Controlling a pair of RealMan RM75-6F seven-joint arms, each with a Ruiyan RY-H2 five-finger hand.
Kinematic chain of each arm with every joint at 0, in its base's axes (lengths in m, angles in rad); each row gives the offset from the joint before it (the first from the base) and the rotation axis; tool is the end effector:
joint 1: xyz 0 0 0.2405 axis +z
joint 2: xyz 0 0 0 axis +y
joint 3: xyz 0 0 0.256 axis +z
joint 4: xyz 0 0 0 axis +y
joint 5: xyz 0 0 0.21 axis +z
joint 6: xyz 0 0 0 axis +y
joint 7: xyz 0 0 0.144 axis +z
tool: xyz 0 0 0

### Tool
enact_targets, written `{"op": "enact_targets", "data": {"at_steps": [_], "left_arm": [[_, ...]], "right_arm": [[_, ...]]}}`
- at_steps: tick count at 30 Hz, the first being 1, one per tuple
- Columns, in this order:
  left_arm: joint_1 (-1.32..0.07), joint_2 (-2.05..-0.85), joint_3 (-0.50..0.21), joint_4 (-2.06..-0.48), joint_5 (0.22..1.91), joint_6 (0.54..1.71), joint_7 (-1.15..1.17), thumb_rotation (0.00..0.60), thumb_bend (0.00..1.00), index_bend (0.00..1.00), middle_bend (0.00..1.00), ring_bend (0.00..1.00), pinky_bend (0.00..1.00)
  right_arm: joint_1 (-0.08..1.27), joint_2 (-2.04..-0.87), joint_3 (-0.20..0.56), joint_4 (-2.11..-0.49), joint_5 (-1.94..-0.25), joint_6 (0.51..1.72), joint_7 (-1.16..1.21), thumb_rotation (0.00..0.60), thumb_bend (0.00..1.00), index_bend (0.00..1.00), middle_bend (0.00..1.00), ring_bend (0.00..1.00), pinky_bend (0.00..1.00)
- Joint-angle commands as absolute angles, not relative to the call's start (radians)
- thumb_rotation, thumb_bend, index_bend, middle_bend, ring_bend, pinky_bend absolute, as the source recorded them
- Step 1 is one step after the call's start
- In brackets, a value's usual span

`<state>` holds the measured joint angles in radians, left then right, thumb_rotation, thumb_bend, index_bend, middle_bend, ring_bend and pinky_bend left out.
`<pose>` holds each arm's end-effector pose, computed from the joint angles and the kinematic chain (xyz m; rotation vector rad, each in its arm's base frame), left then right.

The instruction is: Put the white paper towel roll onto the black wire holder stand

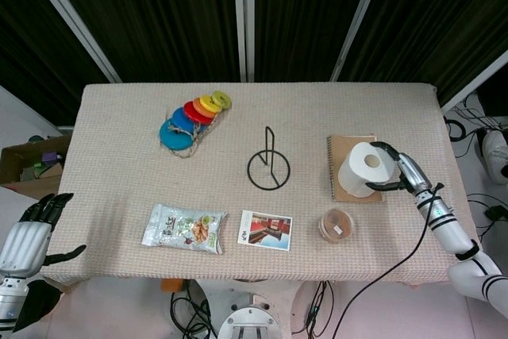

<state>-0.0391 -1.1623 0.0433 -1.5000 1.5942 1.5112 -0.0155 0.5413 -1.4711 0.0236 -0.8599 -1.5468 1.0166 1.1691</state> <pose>-0.3296 0.1471 0.1412 -1.4923 -0.9051 -0.8362 -0.3316 -0.3481 0.0741 1.3694 -1.6488 1.2745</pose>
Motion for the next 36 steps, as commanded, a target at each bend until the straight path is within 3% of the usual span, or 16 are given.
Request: {"op": "enact_targets", "data": {"at_steps": [1,6,10,14,20,24,30,36], "left_arm": [[-0.038,-1.163,0.043,-1.499,1.594,1.514,-0.018,0.463,0.06,0.10,0.13,0.09,0.21],[-0.038,-1.160,0.042,-1.496,1.591,1.512,-0.021,0.461,0.06,0.10,0.13,0.09,0.21],[-0.040,-1.162,0.038,-1.493,1.588,1.510,-0.030,0.465,0.06,0.10,0.13,0.09,0.21],[-0.040,-1.170,0.038,-1.482,1.586,1.509,-0.044,0.465,0.06,0.10,0.13,0.09,0.21],[-0.037,-1.174,0.037,-1.467,1.582,1.510,-0.057,0.466,0.06,0.10,0.13,0.09,0.21],[-0.035,-1.171,0.038,-1.468,1.589,1.520,-0.064,0.464,0.06,0.10,0.13,0.09,0.21],[-0.041,-1.156,0.033,-1.482,1.602,1.528,-0.067,0.464,0.06,0.10,0.13,0.09,0.21],[-0.039,-1.145,0.032,-1.482,1.592,1.527,-0.081,0.462,0.06,0.10,0.13,0.09,0.21]], "right_arm": [[0.528,-1.465,0.045,-0.880,-1.532,1.060,1.150,0.600,0.15,0.31,0.41,0.40,0.47],[0.501,-1.398,0.094,-0.977,-1.534,1.208,1.121,0.600,0.15,0.32,0.41,0.40,0.47],[0.492,-1.268,0.147,-1.169,-1.560,1.336,1.056,0.600,0.16,0.34,0.43,0.42,0.48],[0.505,-1.107,0.201,-1.406,-1.578,1.380,0.936,0.600,0.15,0.36,0.44,0.43,0.49],[0.565,-0.963,0.324,-1.730,-1.442,1.298,0.716,0.600,0.15,0.36,0.44,0.43,0.49],[0.643,-0.934,0.403,-1.837,-1.334,1.196,0.674,0.600,0.15,0.36,0.44,0.43,0.49],[0.773,-0.959,0.467,-1.899,-1.167,1.034,0.567,0.600,0.15,0.36,0.44,0.43,0.49],[0.870,-1.000,0.478,-1.917,-0.968,0.928,0.432,0.600,0.15,0.36,0.44,0.43,0.50]]}}
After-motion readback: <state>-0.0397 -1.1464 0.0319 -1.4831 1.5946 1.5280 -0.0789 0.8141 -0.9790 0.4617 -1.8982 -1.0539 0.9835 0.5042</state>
